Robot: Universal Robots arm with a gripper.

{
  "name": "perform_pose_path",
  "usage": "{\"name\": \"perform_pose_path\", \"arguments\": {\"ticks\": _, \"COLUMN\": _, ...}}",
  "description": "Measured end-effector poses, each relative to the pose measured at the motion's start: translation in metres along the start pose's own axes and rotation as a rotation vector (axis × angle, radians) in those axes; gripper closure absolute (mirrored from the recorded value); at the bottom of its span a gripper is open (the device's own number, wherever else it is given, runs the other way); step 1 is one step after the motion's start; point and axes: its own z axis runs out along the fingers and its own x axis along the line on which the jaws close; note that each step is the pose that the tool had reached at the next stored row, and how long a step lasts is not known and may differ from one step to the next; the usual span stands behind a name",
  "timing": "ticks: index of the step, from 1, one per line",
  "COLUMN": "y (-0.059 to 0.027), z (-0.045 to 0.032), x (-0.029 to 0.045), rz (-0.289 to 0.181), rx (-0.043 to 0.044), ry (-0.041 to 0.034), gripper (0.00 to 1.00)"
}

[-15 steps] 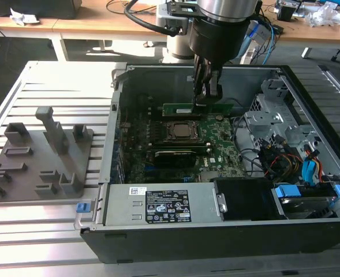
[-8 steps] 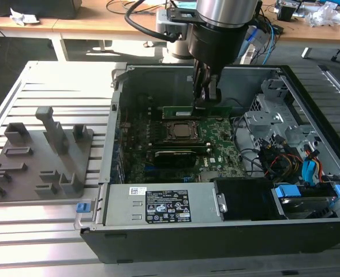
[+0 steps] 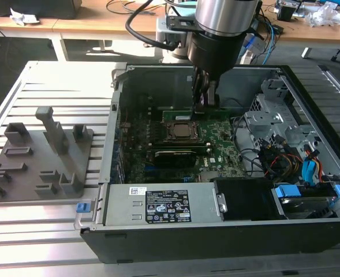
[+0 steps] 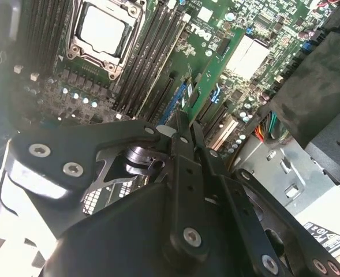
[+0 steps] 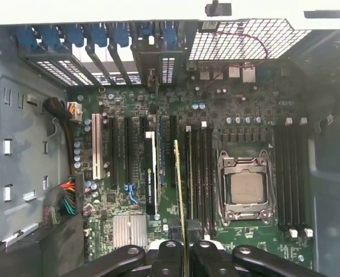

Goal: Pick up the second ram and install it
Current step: 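Insert the second ram into the second slot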

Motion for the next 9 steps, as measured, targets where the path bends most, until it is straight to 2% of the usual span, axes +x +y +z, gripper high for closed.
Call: {"name": "perform_pose_path", "arguments": {"ticks": 9, "y": -0.0005, "z": 0.0103, "x": 0.0002, "rz": 0.0, "rx": 0.0, "ry": 0.0, "gripper": 0.86}}
